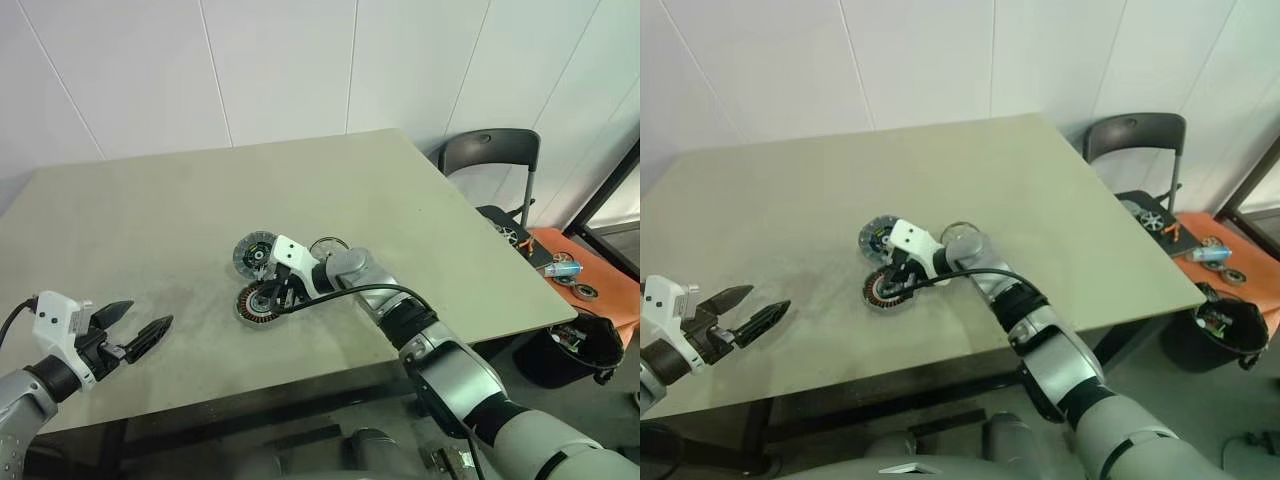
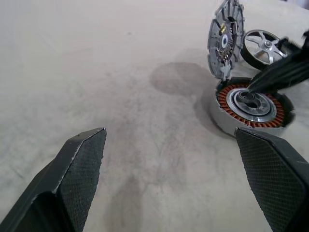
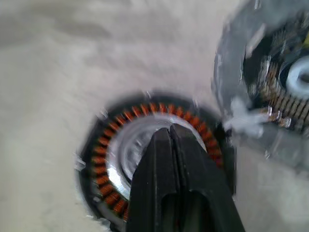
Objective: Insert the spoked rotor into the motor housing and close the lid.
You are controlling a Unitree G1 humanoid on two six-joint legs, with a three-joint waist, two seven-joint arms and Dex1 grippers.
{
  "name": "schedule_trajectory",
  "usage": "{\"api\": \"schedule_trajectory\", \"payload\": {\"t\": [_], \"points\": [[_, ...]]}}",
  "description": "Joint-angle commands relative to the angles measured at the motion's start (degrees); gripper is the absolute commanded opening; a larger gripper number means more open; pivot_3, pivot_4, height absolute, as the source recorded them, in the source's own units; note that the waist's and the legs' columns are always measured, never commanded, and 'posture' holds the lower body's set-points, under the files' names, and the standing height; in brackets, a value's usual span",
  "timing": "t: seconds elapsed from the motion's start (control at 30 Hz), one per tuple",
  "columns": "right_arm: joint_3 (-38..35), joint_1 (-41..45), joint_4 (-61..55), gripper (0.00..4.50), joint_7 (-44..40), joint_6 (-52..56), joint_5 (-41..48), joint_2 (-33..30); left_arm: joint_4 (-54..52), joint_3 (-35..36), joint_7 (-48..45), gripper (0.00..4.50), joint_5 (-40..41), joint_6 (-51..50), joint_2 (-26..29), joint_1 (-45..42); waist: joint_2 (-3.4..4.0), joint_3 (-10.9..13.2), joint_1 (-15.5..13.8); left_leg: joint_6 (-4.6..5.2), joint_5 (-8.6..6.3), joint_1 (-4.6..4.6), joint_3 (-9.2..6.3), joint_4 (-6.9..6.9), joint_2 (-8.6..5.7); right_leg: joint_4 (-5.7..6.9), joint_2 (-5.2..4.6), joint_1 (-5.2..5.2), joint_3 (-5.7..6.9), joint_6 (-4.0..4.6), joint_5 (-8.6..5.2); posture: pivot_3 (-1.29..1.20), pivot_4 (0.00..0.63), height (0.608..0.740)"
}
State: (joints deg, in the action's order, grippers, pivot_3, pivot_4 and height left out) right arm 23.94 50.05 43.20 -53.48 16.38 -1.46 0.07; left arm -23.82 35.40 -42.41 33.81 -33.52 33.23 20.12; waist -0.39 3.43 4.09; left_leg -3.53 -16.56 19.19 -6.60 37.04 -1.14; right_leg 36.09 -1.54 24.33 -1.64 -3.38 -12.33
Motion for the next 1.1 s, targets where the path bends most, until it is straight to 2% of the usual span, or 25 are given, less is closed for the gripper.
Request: {"api": "schedule_trajectory", "payload": {"t": [0.03, 0.33, 0.5, 0.83, 1.1], "points": [[-1.91, 3.98, 3.29, 0.03, 2.41, -3.74, -0.58, 1.81, -2.59, 0.36, 1.38, 4.50, 0.69, 1.86, -0.64, 0.13, 0.00, 0.00, 0.05, 0.00, 0.00, 0.00, 0.00, 0.00, 0.00, 0.01, 0.01, 0.00, 0.00, 0.00, 0.00, 0.00, 0.000, 0.740], [-0.96, 5.21, 7.51, 0.03, -1.25, -4.83, -2.14, 1.95, -2.43, -0.34, 2.63, 4.50, 1.19, 2.83, -0.83, 0.06, 0.01, 0.00, 0.06, 0.00, 0.00, 0.01, -0.01, -0.04, 0.01, -0.01, 0.02, 0.02, 0.01, 0.00, 0.00, 0.00, 0.000, 0.740], [0.00, 3.50, 5.01, 0.03, -5.44, -3.32, -2.59, 0.99, -1.79, -0.70, 2.87, 4.50, 1.12, 3.08, -0.64, -0.46, 0.01, 0.00, 0.05, 0.00, 0.00, -0.02, -0.02, -0.04, 0.01, 0.01, 0.03, 0.01, 0.01, 0.00, 0.00, 0.00, 0.000, 0.740], [-0.65, 3.24, 2.53, 0.03, -6.32, -1.81, -2.41, 1.10, -1.02, -0.95, 2.97, 4.50, 0.95, 3.05, -0.39, -1.30, 0.01, 0.00, 0.07, 0.00, 0.00, -0.02, -0.02, -0.04, 0.02, 0.02, 0.03, 0.01, 0.01, 0.00, 0.00, 0.00, 0.000, 0.740], [-1.39, 3.41, -1.91, 0.03, -10.12, 1.71, -0.55, 0.50, -1.19, -1.05, 3.20, 4.50, 1.01, 2.91, -0.37, -1.31, 0.02, 0.01, 0.05, 0.00, 0.00, 0.00, -0.02, -0.04, 0.02, 0.01, 0.03, 0.03, 0.02, 0.00, -0.01, 0.00, 0.000, 0.740]]}}
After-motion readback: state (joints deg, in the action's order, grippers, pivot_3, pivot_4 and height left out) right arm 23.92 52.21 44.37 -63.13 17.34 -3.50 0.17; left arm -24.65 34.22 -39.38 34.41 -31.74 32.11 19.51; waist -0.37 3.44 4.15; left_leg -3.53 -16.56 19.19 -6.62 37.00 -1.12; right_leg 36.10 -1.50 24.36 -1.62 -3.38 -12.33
